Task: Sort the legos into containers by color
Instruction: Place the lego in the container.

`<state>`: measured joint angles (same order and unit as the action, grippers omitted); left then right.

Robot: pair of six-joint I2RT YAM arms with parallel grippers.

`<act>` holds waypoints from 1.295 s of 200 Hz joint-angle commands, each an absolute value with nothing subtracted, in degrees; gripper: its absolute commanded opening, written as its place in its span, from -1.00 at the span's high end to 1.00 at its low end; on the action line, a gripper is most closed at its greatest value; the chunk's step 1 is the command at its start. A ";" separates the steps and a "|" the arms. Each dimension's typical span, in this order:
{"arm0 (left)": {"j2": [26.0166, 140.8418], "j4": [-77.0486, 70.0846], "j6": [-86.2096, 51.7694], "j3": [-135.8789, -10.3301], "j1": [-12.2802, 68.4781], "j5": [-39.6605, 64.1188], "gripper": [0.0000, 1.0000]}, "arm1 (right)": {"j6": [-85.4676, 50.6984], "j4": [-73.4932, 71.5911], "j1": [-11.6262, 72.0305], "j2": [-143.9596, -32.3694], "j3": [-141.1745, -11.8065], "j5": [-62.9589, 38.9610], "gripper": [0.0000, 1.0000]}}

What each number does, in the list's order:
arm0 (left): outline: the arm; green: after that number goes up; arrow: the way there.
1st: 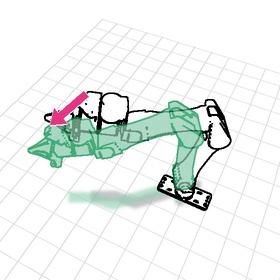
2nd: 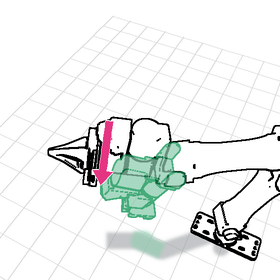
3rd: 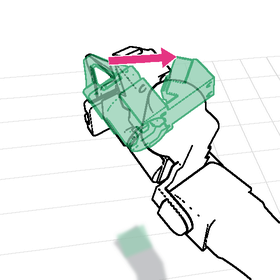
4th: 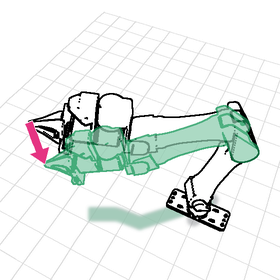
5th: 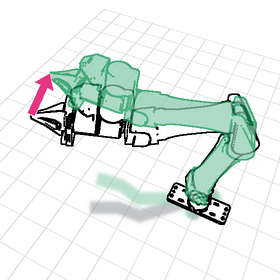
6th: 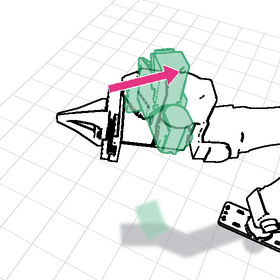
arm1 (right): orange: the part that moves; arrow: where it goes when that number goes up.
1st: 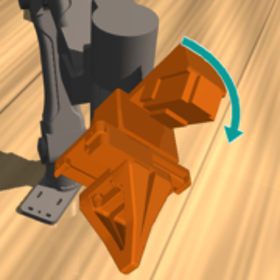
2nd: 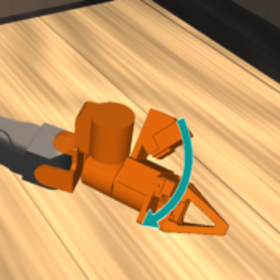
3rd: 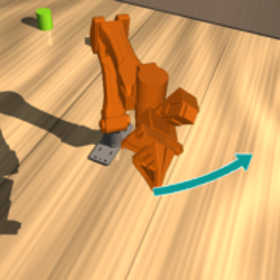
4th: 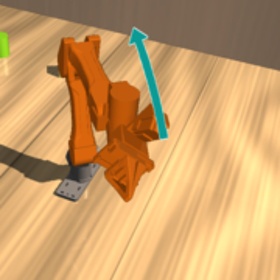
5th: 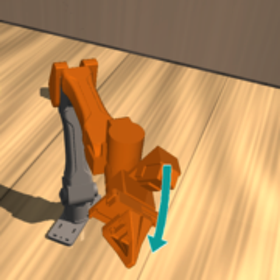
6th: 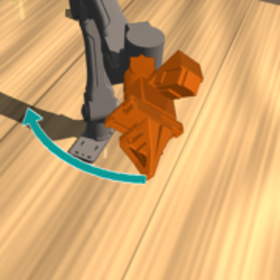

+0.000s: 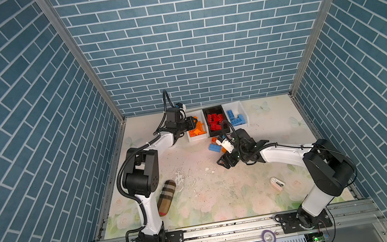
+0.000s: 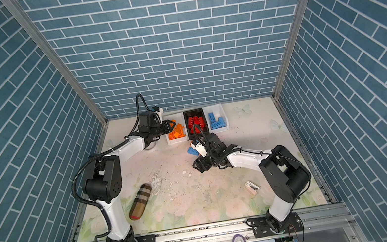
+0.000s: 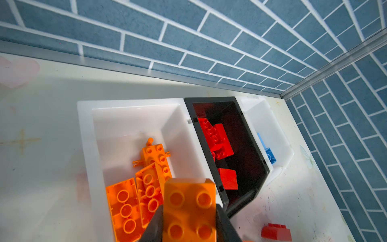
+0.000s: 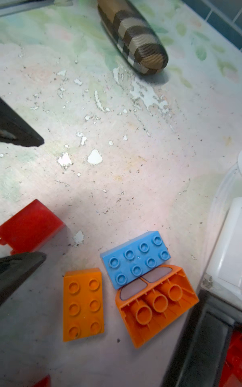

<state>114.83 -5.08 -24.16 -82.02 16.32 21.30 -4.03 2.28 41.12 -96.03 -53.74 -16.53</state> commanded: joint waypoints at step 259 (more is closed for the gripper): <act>120.20 5.43 -22.25 -91.33 17.48 13.23 -0.05 | 5.04 8.85 44.10 -103.33 -58.78 -4.88 -0.28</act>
